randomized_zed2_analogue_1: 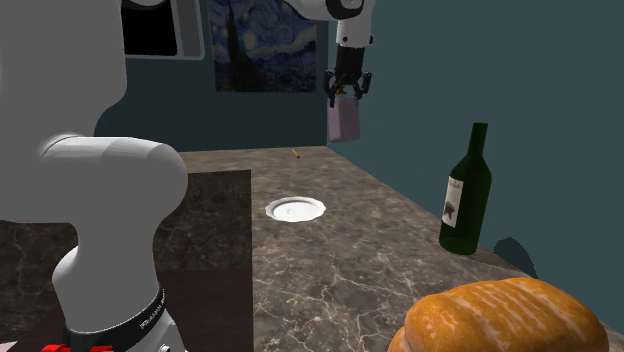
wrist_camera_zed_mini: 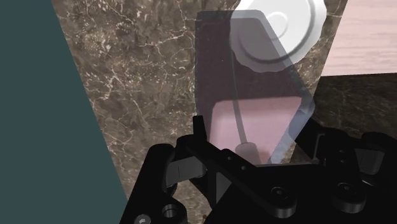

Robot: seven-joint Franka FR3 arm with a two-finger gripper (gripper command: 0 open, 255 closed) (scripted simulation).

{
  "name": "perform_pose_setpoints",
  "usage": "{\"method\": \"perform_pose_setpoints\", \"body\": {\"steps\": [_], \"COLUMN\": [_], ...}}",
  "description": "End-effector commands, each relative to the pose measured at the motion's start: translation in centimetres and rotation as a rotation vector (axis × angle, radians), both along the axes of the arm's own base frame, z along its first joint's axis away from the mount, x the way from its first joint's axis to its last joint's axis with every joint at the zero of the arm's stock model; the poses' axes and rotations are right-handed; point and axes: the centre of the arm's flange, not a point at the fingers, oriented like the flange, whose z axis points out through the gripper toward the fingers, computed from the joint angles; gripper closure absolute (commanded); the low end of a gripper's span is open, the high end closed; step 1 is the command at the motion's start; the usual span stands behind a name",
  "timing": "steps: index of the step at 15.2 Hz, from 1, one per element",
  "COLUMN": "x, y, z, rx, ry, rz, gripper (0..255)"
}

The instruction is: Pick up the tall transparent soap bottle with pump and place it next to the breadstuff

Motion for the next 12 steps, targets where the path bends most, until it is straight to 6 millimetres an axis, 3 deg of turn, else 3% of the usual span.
{"method": "perform_pose_setpoints", "body": {"steps": [1, 9, 12], "x": [0.0, 0.0, -3.5], "y": [0.0, 0.0, -1.8], "z": [1.1, 5.2, 5.2], "rx": [0.000, 0.000, 0.000], "ry": [0.000, 0.000, 0.000], "rz": [0.000, 0.000, 0.000], "gripper": [255, 255, 255]}}
